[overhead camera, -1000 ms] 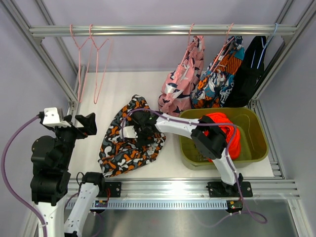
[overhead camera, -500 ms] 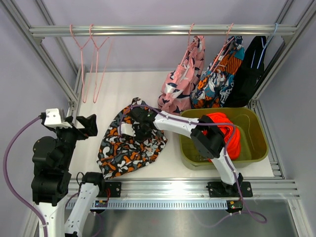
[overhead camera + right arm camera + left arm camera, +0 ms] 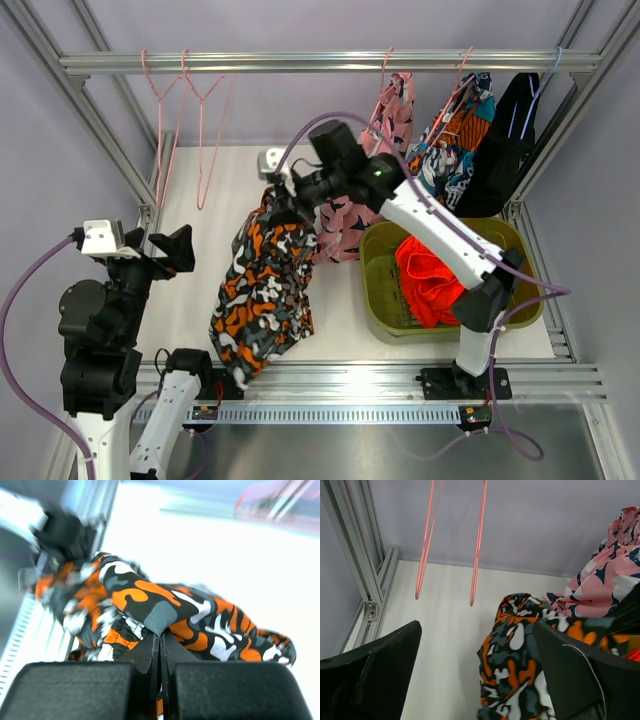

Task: Remove the shorts from the hanger

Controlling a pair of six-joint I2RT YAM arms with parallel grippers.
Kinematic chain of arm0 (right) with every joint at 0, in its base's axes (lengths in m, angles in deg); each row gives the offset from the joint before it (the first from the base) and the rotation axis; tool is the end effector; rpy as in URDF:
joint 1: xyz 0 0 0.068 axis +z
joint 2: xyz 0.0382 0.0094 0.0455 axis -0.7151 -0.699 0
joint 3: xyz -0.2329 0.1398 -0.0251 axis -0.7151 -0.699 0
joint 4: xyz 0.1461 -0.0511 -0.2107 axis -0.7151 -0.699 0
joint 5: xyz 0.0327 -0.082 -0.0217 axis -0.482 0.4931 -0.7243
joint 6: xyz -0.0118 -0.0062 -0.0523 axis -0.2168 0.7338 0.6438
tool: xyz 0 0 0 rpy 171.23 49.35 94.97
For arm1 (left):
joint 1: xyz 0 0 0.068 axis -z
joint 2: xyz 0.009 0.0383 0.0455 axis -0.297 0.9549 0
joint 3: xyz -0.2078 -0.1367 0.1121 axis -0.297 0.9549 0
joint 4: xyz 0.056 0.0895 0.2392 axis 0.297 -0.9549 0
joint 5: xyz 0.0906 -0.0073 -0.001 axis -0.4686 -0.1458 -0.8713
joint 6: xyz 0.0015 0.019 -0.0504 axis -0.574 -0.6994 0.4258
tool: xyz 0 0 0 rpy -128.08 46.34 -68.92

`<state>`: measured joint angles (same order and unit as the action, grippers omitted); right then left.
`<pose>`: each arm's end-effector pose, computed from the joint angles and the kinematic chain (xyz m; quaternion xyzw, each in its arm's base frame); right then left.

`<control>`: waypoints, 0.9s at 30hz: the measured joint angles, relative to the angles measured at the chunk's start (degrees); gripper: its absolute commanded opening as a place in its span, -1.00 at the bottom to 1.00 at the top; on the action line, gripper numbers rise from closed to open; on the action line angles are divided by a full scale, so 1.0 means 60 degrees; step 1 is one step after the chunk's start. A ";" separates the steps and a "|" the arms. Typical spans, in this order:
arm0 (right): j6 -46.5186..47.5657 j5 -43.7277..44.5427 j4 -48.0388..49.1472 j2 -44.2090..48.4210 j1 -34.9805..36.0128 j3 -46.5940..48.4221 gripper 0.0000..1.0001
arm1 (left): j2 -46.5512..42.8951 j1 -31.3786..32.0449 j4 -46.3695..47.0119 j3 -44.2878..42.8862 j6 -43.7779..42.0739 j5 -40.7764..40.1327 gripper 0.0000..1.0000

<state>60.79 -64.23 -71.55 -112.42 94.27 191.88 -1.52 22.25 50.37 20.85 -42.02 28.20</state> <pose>0.2533 0.3242 0.4054 -0.6747 0.5072 0.3776 0.3809 0.0422 -0.0026 0.4217 -0.0440 0.6955 -0.0870 0.7119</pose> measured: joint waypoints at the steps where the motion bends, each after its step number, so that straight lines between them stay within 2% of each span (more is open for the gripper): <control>1: -0.0146 -0.0350 -0.0029 0.0146 -0.0193 0.0288 -1.00 | 0.0004 0.0000 0.0076 -0.0029 0.0004 0.0004 0.98; 6: -0.1158 -0.1880 0.0091 0.0954 -0.0925 0.0772 -1.00 | 0.0011 -0.0004 0.0306 -0.0080 0.0007 0.0113 0.98; 12: -0.2816 -0.2149 0.1158 0.1759 -0.1825 0.1384 -1.00 | 0.0120 -0.0004 0.0721 -0.0076 0.0011 0.0415 0.97; 21: -0.4258 -0.0168 0.2295 0.1960 -0.3574 0.5694 -1.00 | 0.0623 -0.0004 0.1687 0.0251 0.0120 0.0900 0.98; 24: -0.4342 0.0663 0.2648 0.2244 -0.4204 0.6433 -1.00 | 0.0787 -0.0004 0.1963 0.0437 0.0197 0.1027 0.98; 27: -0.4288 0.1453 0.2860 0.2758 -0.4790 0.6528 -1.00 | 0.0969 -0.0004 0.2255 0.0605 0.0273 0.1166 0.98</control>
<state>35.07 -55.51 -54.39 -95.88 65.53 231.05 4.30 22.23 63.90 24.48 -40.38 35.19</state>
